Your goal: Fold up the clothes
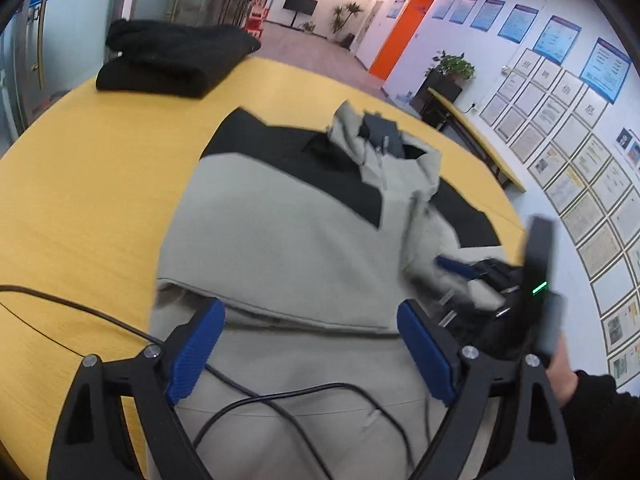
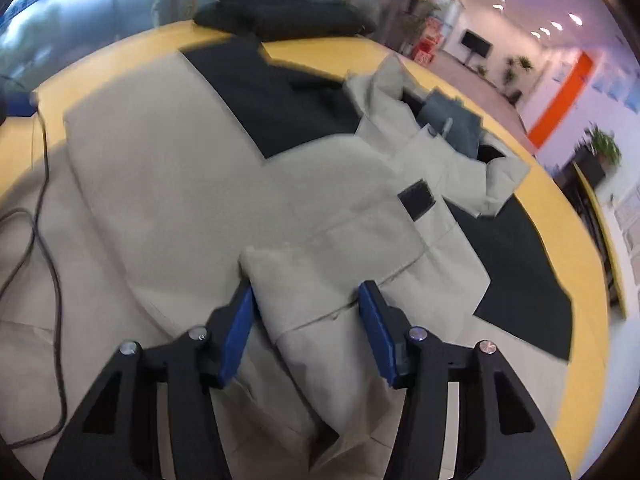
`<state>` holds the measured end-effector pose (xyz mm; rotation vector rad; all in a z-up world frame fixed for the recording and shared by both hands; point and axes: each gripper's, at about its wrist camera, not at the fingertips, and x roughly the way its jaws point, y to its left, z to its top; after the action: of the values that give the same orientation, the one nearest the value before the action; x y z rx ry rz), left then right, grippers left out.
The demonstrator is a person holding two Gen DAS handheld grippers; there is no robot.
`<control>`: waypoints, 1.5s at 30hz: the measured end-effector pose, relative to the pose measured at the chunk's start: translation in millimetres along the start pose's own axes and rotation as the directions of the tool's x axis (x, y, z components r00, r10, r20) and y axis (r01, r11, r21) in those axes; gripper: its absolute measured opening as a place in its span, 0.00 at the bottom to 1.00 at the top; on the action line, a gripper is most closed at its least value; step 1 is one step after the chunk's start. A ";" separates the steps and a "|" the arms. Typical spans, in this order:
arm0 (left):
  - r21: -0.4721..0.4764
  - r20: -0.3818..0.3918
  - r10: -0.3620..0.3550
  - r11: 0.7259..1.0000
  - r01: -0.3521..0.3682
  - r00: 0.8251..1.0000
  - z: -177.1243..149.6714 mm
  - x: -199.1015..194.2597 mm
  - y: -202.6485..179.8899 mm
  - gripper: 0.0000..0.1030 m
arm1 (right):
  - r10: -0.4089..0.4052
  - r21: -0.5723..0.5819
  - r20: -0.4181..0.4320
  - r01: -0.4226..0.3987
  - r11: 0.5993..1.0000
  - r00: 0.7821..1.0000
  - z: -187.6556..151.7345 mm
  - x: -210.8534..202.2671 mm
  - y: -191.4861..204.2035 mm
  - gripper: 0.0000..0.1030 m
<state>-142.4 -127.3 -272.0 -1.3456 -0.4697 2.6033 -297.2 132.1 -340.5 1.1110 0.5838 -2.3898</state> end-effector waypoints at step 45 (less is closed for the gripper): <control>0.332 0.015 -0.030 0.943 0.024 0.999 16.5 83.2 -40.3 0.89 | -0.113 0.438 0.006 0.099 0.893 0.994 -103.6 -60.6 -154.8 0.62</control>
<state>-203.5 -68.3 -312.1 -1.1915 -0.0434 2.5288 -284.7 326.9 -324.7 1.2406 0.0897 -2.7107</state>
